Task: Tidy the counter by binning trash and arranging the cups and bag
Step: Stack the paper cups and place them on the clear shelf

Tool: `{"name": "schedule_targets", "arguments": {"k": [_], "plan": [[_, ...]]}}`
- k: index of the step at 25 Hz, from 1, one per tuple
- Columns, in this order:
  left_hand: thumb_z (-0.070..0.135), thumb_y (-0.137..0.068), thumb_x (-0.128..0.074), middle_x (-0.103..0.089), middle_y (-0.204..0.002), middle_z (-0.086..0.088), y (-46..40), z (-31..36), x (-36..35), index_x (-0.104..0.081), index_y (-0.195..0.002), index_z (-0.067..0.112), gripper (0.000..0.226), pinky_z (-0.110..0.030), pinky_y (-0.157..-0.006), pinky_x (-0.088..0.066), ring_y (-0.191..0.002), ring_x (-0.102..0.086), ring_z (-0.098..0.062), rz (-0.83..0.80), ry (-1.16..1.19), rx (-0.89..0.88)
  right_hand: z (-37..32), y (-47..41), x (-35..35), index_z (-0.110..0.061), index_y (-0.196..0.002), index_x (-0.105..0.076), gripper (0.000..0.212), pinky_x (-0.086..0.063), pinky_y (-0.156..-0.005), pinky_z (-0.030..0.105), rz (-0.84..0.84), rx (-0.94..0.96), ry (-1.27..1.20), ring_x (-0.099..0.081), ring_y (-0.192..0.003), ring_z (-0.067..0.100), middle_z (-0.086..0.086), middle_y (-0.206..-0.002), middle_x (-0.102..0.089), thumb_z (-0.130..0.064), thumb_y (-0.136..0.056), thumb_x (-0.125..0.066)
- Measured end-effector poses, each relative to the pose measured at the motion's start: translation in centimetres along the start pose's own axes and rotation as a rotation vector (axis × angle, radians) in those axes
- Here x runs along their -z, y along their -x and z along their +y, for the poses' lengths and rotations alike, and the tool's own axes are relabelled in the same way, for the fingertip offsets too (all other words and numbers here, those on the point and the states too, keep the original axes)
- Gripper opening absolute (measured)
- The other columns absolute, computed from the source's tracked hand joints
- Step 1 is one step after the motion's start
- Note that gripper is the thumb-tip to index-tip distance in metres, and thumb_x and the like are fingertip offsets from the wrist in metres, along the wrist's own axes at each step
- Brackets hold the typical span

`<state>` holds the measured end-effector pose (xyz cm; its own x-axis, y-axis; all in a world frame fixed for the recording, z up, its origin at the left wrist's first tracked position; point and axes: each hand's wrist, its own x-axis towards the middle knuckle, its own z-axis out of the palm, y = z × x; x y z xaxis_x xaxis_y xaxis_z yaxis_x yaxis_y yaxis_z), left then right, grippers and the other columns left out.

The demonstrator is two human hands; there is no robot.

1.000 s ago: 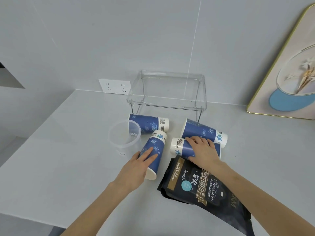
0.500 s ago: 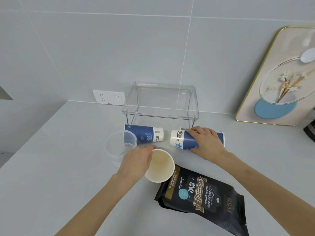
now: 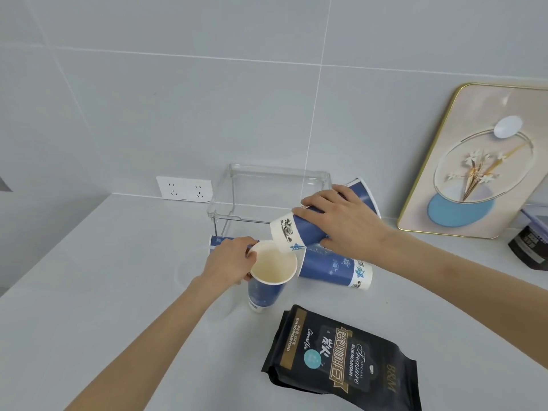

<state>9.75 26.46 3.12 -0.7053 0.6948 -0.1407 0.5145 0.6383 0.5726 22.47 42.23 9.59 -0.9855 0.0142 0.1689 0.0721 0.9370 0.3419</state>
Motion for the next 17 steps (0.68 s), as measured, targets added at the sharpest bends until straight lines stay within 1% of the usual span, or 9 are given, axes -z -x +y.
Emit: {"name": "schedule_targets", "arguments": {"k": [2,3,4,5,6,7,10,14,17], "plan": [[0.017,-0.086,-0.042,-0.071,-0.105,-0.007,0.0,-0.5,0.3,-0.055,-0.117,0.025,0.035,-0.041,-0.073,-0.059,-0.082,-0.07,-0.029,-0.009,0.03,0.002,-0.9,-0.9,0.4,-0.023,-0.098,-0.068,0.067,-0.054,-0.084,0.043,0.013,0.079,0.104,-0.07,-0.084,0.023,0.0,-0.094,-0.074,-0.02,-0.034,-0.087],[0.021,-0.087,-0.045,-0.068,-0.113,-0.006,0.0,-0.7,0.4,-0.053,-0.12,0.025,0.034,-0.04,-0.08,-0.057,-0.092,-0.067,-0.03,-0.001,0.01,-0.01,-1.5,-1.3,0.7,-0.024,-0.102,-0.066,0.065,-0.051,-0.09,0.043,-0.032,0.105,0.152,-0.068,-0.09,0.022,0.0,-0.099,-0.073,-0.021,-0.04,-0.086],[0.025,-0.088,-0.046,-0.065,-0.119,-0.004,0.1,-0.9,0.5,-0.052,-0.122,0.026,0.034,-0.039,-0.085,-0.053,-0.102,-0.062,-0.03,0.007,-0.011,-0.025,-2.3,-1.7,0.8,-0.023,-0.112,-0.06,0.062,-0.043,-0.1,0.045,-0.076,0.154,0.179,-0.063,-0.103,0.024,0.002,-0.112,-0.068,-0.019,-0.054,-0.082],[0.028,-0.089,-0.047,-0.063,-0.123,-0.003,0.1,-1.0,0.5,-0.051,-0.123,0.026,0.034,-0.038,-0.088,-0.05,-0.108,-0.058,-0.029,0.013,-0.02,-0.045,-3.0,-2.1,0.8,-0.02,-0.124,-0.05,0.058,-0.03,-0.11,0.046,-0.109,0.201,0.179,-0.052,-0.118,0.027,0.005,-0.127,-0.058,-0.015,-0.07,-0.072],[0.029,-0.09,-0.046,-0.063,-0.124,-0.004,0.1,-1.0,0.6,-0.052,-0.123,0.025,0.034,-0.038,-0.088,-0.048,-0.11,-0.057,-0.029,0.013,-0.021,-0.068,-3.6,-2.6,0.5,-0.016,-0.131,-0.04,0.055,-0.017,-0.115,0.048,-0.15,0.212,0.194,-0.04,-0.128,0.03,0.008,-0.137,-0.046,-0.011,-0.082,-0.061],[0.028,-0.091,-0.045,-0.063,-0.124,-0.006,0.1,-1.1,0.7,-0.052,-0.123,0.024,0.033,-0.038,-0.088,-0.047,-0.11,-0.057,-0.029,0.01,-0.024,-0.086,-4.2,-3.1,0.6,-0.014,-0.134,-0.034,0.052,-0.01,-0.117,0.048,-0.188,0.206,0.22,-0.033,-0.132,0.032,0.01,-0.142,-0.04,-0.01,-0.086,-0.055],[0.02,-0.091,-0.042,-0.062,-0.124,-0.011,0.1,-1.4,1.0,-0.051,-0.125,0.021,0.035,-0.035,-0.089,-0.047,-0.11,-0.057,-0.031,-0.013,-0.033,-0.083,-5.3,-4.6,0.6,-0.011,-0.134,-0.034,0.049,-0.009,-0.117,0.049,-0.198,0.241,0.288,-0.031,-0.133,0.034,0.012,-0.143,-0.038,-0.014,-0.089,-0.053],[0.014,-0.093,-0.037,-0.057,-0.13,-0.012,0.2,-1.6,1.2,-0.041,-0.133,0.018,0.04,-0.036,-0.095,-0.045,-0.115,-0.054,-0.031,-0.099,-0.057,-0.089,-5.6,-5.2,0.6,-0.01,-0.133,-0.035,0.047,-0.01,-0.117,0.048,-0.227,0.251,0.28,-0.033,-0.132,0.033,0.014,-0.142,-0.039,-0.014,-0.09,-0.053],[0.012,-0.093,-0.035,-0.055,-0.132,-0.012,0.2,-1.3,1.2,-0.039,-0.133,0.015,0.04,-0.035,-0.096,-0.043,-0.115,-0.053,-0.03,-0.135,-0.047,-0.086,-5.6,-5.1,0.4,-0.011,-0.131,-0.037,0.044,-0.011,-0.117,0.046,-0.205,0.268,0.25,-0.033,-0.132,0.033,0.013,-0.14,-0.041,-0.012,-0.09,-0.052]]}}
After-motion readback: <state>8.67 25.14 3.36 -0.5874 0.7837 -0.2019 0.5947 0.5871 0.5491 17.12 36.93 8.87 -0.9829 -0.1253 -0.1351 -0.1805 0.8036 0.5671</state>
